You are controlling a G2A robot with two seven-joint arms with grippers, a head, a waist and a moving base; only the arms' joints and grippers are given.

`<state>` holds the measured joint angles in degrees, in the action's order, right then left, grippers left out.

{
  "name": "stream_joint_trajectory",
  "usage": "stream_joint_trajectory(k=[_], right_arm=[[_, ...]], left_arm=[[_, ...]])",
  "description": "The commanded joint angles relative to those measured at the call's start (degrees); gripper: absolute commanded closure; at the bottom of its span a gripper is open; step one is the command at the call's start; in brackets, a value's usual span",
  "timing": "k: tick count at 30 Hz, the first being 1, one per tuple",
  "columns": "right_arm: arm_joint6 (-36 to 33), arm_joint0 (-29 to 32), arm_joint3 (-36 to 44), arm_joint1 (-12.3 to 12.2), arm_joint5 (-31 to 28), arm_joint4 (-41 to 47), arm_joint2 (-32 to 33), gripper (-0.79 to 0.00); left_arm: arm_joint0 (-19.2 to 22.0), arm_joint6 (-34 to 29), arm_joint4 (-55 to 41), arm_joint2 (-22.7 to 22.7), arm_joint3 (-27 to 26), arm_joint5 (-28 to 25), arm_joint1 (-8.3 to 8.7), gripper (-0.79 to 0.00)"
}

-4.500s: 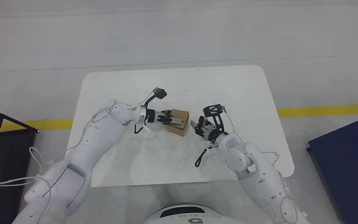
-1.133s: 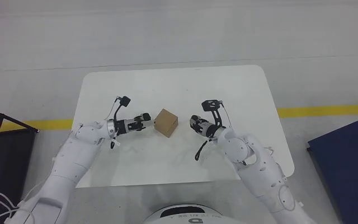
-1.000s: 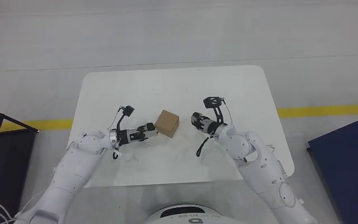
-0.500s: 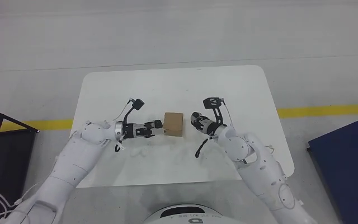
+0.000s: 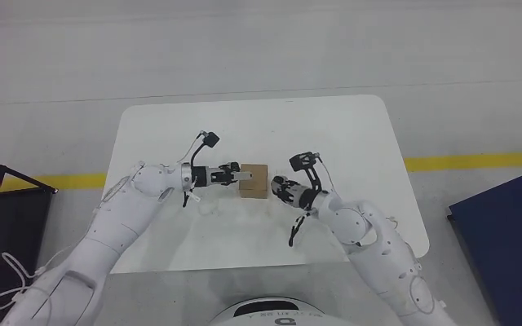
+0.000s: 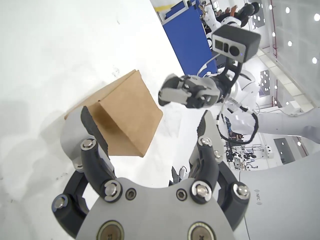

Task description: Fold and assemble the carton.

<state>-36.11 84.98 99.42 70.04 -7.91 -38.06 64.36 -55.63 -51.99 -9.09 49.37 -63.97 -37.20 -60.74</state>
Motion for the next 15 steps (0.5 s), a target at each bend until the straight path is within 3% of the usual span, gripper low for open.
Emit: stream_joint_trajectory(k=[1,8,15], right_arm=[[-1.8,-0.1,0.2,-0.1,-1.4,-0.7,-0.7,0.0],[-3.2,-3.1,-2.0,0.4,-0.7,-1.1,-4.3,0.0],[-2.9,-6.0,-5.0,1.1,0.7,-0.9,-7.5,0.0]], left_arm=[[0.4,0.7,0.2,0.1,0.6,-0.4,-0.12,-0.785],[3.1,4.0,3.9,-0.4,1.8,1.3,-0.97,-0.785],[5.7,3.1,3.3,-3.3,4.0,1.1,-2.71,-0.785]])
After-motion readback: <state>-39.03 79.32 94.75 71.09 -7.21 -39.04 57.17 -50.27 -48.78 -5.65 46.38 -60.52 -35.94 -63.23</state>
